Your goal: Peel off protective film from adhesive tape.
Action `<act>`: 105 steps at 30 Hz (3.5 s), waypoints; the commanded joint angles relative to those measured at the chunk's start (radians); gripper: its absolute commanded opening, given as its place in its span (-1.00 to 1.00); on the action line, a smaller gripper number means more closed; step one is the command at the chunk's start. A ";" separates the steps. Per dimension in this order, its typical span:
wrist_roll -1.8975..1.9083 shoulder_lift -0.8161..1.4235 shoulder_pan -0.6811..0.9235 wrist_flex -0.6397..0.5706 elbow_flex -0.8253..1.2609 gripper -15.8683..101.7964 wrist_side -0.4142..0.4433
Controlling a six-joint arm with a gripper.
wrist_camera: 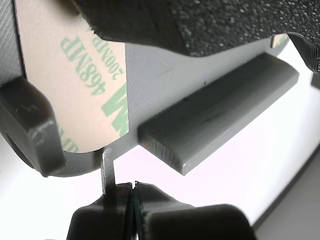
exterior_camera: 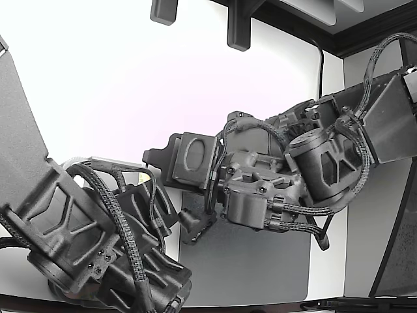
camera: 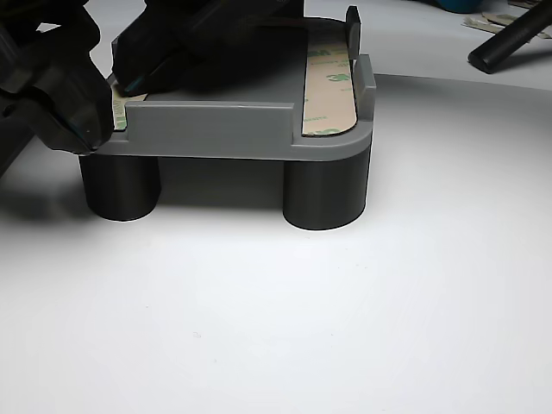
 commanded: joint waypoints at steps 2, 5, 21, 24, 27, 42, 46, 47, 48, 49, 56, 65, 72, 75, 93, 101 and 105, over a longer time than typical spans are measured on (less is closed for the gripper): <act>0.005 0.015 -0.006 -0.008 -0.032 -0.94 0.005; 0.006 0.015 -0.006 -0.006 -0.032 -0.94 0.005; 0.008 0.012 -0.006 -0.002 -0.032 -0.94 0.014; 0.011 0.009 -0.003 -0.003 -0.032 -0.94 0.014; 0.011 0.008 0.000 -0.005 -0.034 -0.94 0.017; 0.017 0.000 0.006 -0.008 -0.037 -0.94 0.026; 0.017 -0.003 0.008 -0.008 -0.040 -0.94 0.028; 0.017 -0.003 0.008 -0.008 -0.038 -0.94 0.029; 0.018 -0.003 0.008 -0.008 -0.038 -0.94 0.029; 0.017 -0.003 0.008 -0.006 -0.038 -0.94 0.031; 0.015 -0.008 0.008 -0.005 -0.041 -0.94 0.032; 0.018 -0.014 0.009 -0.008 -0.044 -0.94 0.035; 0.021 -0.014 0.012 -0.011 -0.044 -0.94 0.037; 0.025 -0.015 0.014 -0.011 -0.044 -0.94 0.038; 0.020 -0.018 0.015 -0.009 -0.044 -0.94 0.049; 0.021 -0.020 0.017 -0.012 -0.044 -0.94 0.049; 0.023 -0.020 0.017 -0.015 -0.044 -0.94 0.049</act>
